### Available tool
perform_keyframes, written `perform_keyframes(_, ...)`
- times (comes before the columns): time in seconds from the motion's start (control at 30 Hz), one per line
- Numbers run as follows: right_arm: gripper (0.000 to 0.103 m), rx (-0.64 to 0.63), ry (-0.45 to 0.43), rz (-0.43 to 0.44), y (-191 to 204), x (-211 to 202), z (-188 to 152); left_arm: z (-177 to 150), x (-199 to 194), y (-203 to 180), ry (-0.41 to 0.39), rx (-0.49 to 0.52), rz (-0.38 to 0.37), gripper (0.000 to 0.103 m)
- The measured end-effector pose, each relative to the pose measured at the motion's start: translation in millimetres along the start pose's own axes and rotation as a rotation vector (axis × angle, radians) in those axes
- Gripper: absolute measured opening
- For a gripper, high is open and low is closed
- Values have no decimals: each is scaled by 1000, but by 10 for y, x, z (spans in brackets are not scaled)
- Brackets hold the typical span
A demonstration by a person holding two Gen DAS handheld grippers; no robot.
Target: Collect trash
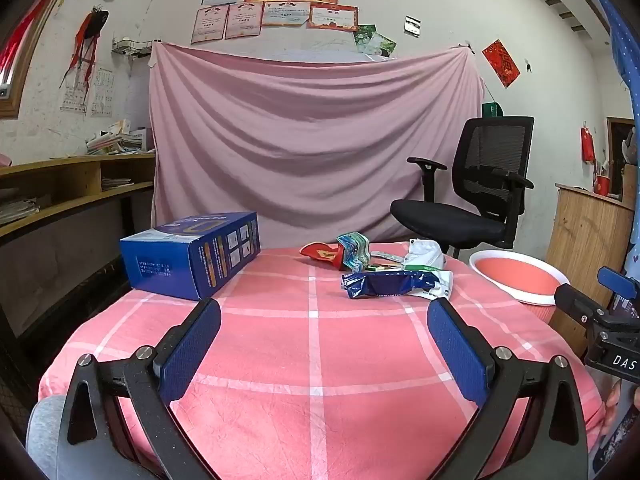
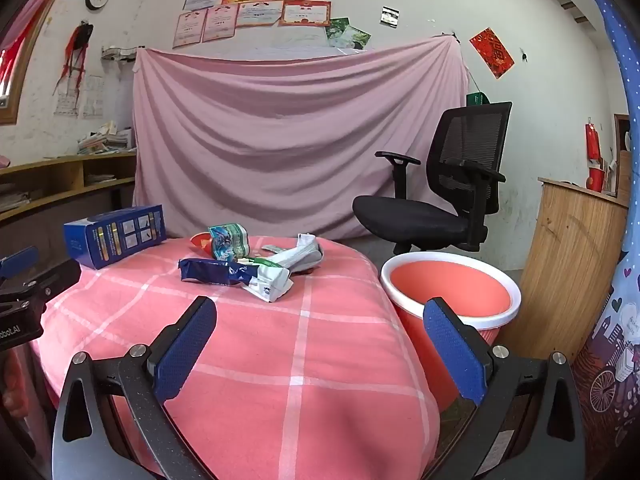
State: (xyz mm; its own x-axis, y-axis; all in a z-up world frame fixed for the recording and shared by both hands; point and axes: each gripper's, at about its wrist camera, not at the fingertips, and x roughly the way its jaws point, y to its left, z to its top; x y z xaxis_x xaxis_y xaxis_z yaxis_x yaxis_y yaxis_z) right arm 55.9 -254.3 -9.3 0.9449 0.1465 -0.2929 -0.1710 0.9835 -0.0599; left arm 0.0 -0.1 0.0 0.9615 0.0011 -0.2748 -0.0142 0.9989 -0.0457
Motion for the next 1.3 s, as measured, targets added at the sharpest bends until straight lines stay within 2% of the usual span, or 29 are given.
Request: perform_keyframes(1.3,103,3,-3,1,11,-6,-8,14,3,-12,2,0,-1,101)
